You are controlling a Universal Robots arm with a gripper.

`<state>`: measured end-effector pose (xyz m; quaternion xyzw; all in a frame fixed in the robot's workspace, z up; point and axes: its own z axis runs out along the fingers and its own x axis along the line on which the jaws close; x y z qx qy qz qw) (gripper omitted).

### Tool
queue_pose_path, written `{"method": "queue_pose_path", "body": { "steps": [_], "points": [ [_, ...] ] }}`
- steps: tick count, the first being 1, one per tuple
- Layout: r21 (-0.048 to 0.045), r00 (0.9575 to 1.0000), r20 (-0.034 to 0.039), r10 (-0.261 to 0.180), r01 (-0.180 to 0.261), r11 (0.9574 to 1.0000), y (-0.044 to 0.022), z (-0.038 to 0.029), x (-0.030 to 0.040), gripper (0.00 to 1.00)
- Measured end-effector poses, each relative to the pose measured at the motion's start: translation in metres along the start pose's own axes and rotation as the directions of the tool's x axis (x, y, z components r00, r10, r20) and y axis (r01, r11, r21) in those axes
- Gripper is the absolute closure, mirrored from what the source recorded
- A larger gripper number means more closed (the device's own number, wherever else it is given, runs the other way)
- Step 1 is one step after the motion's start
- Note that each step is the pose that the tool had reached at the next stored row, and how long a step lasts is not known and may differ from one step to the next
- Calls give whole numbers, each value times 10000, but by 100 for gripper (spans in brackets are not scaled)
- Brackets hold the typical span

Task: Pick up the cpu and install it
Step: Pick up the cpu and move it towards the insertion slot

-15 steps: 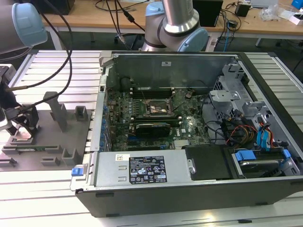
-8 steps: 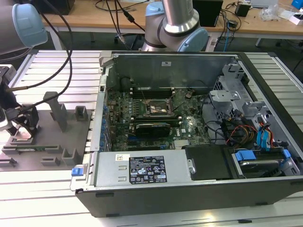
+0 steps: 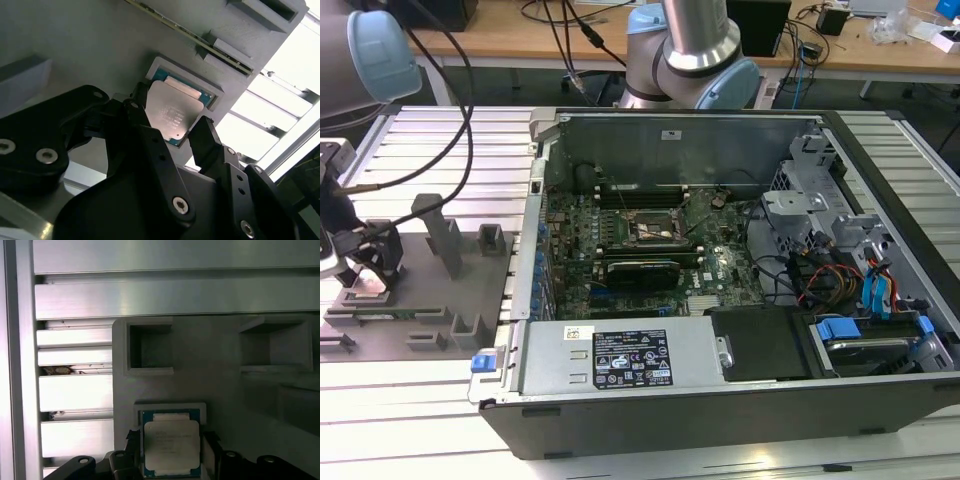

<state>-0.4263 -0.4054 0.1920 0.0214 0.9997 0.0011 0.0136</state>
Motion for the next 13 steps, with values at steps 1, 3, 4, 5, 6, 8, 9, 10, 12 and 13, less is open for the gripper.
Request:
{"method": "queue_pose_path", "body": {
  "steps": [1,3,4,5,6,8,9,10,12,13],
  "points": [
    [0,10000,0,1,-1,10000,0,4,0,40],
    [1,10000,-1,0,0,10000,0,10,1,40],
    [0,10000,0,0,0,10000,0,14,1,40],
    [0,10000,1,1,-1,10000,0,18,1,40],
    [0,10000,0,0,0,10000,0,21,1,40],
    [1,10000,-1,-5,5,10000,0,26,1,40],
    [0,10000,-1,-30,30,10000,0,33,1,40],
    [-2,10000,-1,-82,82,10000,0,19,1,40],
    [-3,10000,0,-83,83,10000,1,-26,-1,46],
    [-2,10000,-1,-84,84,10000,1,-46,-1,46]
  ]
}}
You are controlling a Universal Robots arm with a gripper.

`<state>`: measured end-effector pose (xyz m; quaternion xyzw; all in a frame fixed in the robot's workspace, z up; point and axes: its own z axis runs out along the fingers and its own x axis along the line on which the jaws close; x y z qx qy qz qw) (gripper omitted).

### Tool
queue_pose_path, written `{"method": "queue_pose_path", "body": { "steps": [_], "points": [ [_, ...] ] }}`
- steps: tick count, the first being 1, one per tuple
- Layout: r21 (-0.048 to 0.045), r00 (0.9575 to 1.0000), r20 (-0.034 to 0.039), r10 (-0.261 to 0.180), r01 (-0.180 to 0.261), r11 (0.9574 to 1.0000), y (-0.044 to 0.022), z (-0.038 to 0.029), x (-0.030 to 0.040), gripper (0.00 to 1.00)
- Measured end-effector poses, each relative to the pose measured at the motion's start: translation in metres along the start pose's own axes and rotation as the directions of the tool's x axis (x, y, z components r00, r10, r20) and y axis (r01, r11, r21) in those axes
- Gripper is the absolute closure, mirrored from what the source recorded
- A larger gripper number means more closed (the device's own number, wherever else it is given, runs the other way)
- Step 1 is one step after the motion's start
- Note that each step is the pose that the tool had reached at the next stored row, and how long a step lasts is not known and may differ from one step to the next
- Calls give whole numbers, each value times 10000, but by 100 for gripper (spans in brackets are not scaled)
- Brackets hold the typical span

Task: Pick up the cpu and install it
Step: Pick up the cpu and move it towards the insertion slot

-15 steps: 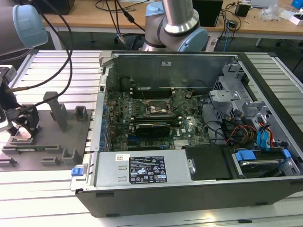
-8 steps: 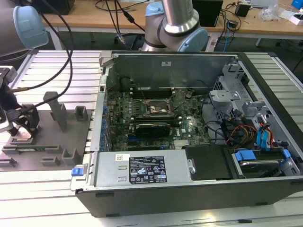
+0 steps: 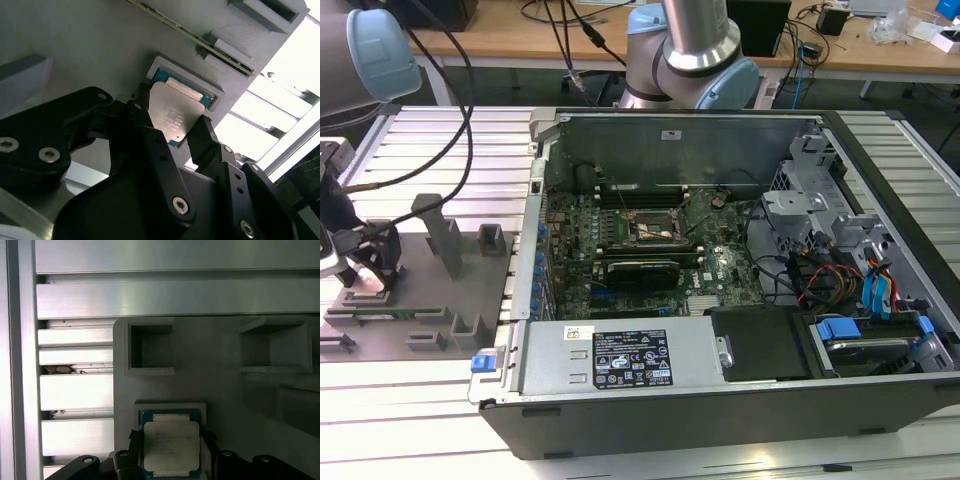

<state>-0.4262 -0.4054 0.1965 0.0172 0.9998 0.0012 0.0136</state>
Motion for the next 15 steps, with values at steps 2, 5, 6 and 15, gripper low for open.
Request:
{"method": "queue_pose_path", "body": {
  "steps": [2,5,6,15],
  "points": [
    [0,10000,0,0,0,10000,0,-28,-1,46],
    [-1,10000,2,0,0,10000,0,-37,-1,46],
    [-1,10000,3,0,0,10000,0,-32,-1,46],
    [0,10000,0,0,0,10000,0,9,0,46]
  ]
}}
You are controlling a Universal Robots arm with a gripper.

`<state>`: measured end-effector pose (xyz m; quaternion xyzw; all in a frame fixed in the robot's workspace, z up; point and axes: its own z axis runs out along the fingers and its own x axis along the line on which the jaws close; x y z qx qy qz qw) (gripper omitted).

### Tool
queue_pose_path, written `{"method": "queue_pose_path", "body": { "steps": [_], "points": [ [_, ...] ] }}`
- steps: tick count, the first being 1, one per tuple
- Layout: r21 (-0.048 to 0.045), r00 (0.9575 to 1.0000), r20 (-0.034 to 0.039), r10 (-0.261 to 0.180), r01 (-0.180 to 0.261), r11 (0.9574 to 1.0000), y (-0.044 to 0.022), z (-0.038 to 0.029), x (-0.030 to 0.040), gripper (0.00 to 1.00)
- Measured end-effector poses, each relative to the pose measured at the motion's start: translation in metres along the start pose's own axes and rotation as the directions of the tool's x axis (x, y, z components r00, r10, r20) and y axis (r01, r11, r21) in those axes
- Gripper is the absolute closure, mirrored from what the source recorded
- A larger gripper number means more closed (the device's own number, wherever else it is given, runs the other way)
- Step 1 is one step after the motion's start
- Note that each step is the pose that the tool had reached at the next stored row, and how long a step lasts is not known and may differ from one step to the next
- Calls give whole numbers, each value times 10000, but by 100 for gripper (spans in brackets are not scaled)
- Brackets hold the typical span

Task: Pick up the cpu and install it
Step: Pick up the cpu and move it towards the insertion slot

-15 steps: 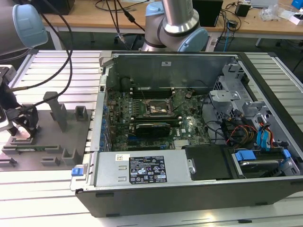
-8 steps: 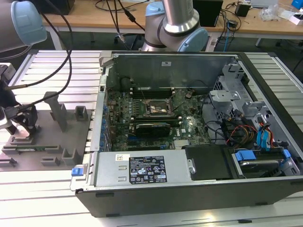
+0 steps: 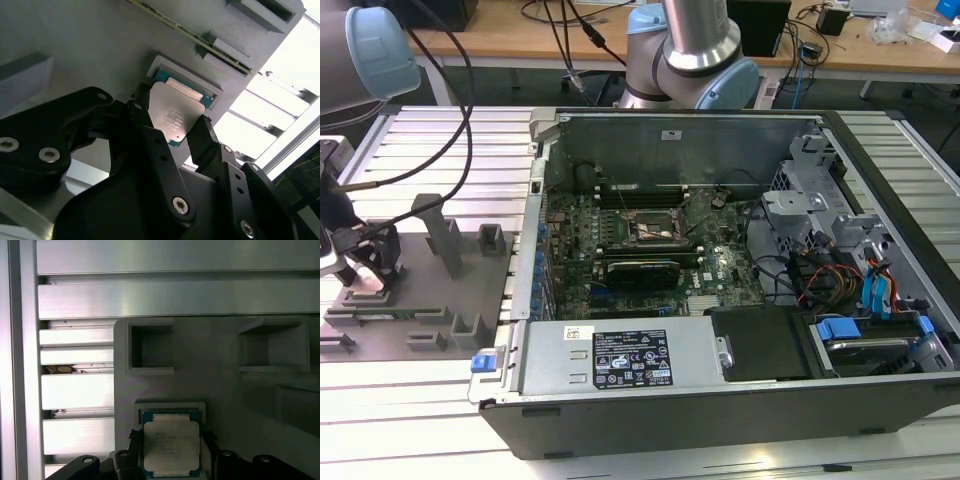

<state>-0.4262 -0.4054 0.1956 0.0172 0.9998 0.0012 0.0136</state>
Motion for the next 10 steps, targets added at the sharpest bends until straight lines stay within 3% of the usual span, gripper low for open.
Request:
{"method": "queue_pose_path", "body": {
  "steps": [2,3,10],
  "points": [
    [0,10000,0,0,0,10000,0,0,0,45],
    [0,10000,0,0,0,10000,0,0,0,38],
    [-1,10000,0,-30,30,10000,0,39,1,38]
  ]
}}
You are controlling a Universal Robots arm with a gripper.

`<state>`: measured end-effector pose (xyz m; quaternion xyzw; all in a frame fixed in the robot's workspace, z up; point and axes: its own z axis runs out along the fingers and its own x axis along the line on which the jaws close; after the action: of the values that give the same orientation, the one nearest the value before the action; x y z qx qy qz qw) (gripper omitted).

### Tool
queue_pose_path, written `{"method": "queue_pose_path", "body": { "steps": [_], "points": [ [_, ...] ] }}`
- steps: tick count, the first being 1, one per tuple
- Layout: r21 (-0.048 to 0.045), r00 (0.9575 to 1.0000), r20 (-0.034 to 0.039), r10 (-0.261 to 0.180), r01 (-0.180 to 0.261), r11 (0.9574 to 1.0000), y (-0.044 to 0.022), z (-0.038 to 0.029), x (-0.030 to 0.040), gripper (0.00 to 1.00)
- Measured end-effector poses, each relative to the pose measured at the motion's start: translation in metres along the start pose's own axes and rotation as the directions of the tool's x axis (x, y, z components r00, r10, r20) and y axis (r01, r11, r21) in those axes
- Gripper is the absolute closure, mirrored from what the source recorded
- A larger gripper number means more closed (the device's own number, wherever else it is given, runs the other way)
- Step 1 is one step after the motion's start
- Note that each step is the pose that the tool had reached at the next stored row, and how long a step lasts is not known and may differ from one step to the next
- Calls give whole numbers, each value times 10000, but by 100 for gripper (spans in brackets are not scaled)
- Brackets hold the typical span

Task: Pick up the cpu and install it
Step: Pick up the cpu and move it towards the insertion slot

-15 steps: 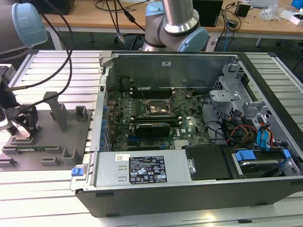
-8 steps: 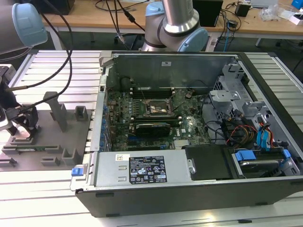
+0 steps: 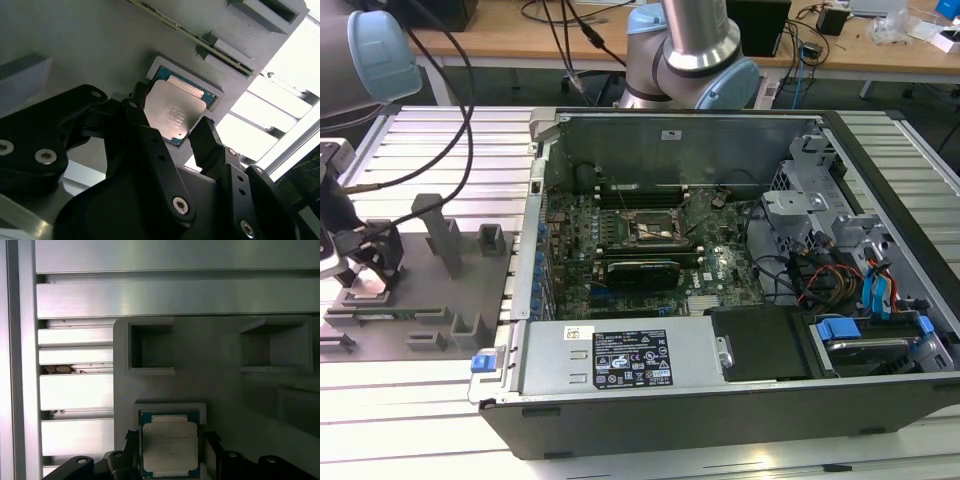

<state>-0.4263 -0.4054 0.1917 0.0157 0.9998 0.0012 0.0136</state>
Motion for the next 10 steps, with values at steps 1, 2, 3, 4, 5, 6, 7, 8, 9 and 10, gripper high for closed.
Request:
{"method": "queue_pose_path", "body": {
  "steps": [1,2,3,4,5,6,7,8,9,10],
  "points": [
    [-1,10000,1,-27,27,10000,0,17,0,38],
    [-1,10000,0,-42,42,10000,0,26,1,38],
    [-1,10000,-1,-49,49,10000,0,31,1,38],
    [-1,10000,-1,-54,54,10000,0,34,1,38],
    [-1,10000,-1,-56,56,10000,0,34,1,38],
    [-1,10000,-1,-57,57,10000,0,34,1,38],
    [-2,10000,0,-57,57,10000,0,35,1,38],
    [-2,10000,0,-57,57,10000,0,35,1,38],
    [-2,10000,0,-57,57,10000,0,35,1,38],
    [-2,10000,0,-58,58,10000,0,35,1,38]
  ]
}}
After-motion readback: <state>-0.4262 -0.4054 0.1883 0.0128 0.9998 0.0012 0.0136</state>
